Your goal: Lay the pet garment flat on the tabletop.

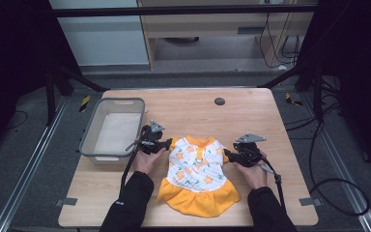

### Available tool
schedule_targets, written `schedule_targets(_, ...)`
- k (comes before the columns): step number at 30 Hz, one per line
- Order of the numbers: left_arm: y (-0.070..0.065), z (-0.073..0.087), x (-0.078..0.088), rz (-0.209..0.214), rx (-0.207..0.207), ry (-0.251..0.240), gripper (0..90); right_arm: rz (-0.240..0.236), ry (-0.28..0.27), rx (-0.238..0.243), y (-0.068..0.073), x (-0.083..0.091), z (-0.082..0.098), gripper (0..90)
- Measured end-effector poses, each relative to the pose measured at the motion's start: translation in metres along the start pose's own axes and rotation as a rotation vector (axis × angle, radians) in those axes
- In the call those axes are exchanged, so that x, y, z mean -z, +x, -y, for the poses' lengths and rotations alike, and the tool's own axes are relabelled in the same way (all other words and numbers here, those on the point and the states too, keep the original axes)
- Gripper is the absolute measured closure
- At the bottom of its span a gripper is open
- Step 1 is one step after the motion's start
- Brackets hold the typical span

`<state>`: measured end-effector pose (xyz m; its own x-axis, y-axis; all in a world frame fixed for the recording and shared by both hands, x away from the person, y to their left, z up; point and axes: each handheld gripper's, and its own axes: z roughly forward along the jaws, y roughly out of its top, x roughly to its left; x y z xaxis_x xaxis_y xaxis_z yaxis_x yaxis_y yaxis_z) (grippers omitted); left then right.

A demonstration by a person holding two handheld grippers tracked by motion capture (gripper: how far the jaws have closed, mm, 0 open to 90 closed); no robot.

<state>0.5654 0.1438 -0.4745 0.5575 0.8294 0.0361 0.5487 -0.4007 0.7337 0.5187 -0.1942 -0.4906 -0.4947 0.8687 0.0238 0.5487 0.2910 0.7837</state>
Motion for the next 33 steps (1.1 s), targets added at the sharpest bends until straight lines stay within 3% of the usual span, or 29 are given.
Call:
schedule_targets(9,-0.003,0.01,-0.019,0.016,0.014,0.04,53.6,-0.015,0.072,0.006,0.0,-0.013,0.005,60.4)
schedule_targets(12,-0.006,0.013,-0.02,0.026,0.018,0.02,60.8,-0.018,0.078,0.008,0.001,-0.013,0.004,67.1)
schedule_targets(16,-0.013,0.012,-0.019,0.021,0.012,0.028,75.2,-0.035,0.084,-0.008,0.006,-0.013,0.003,81.6)
schedule_targets(20,-0.015,0.012,-0.019,0.036,0.024,0.031,85.2,-0.041,0.083,0.0,0.007,-0.013,0.003,85.3)
schedule_targets(24,-0.016,0.012,-0.015,0.029,0.013,0.038,87.5,-0.044,0.055,-0.004,0.007,-0.009,-0.001,86.1)
schedule_targets(27,-0.015,0.01,-0.008,0.029,0.01,0.013,87.8,-0.05,0.021,0.006,0.007,-0.001,-0.006,86.1)
schedule_targets(29,-0.013,0.0,0.016,0.032,0.008,-0.08,87.9,-0.064,-0.035,0.024,0.007,0.013,-0.019,86.2)
schedule_targets(33,-0.012,-0.02,0.044,0.019,-0.03,-0.169,87.8,-0.055,-0.083,0.058,0.008,0.022,-0.038,86.1)
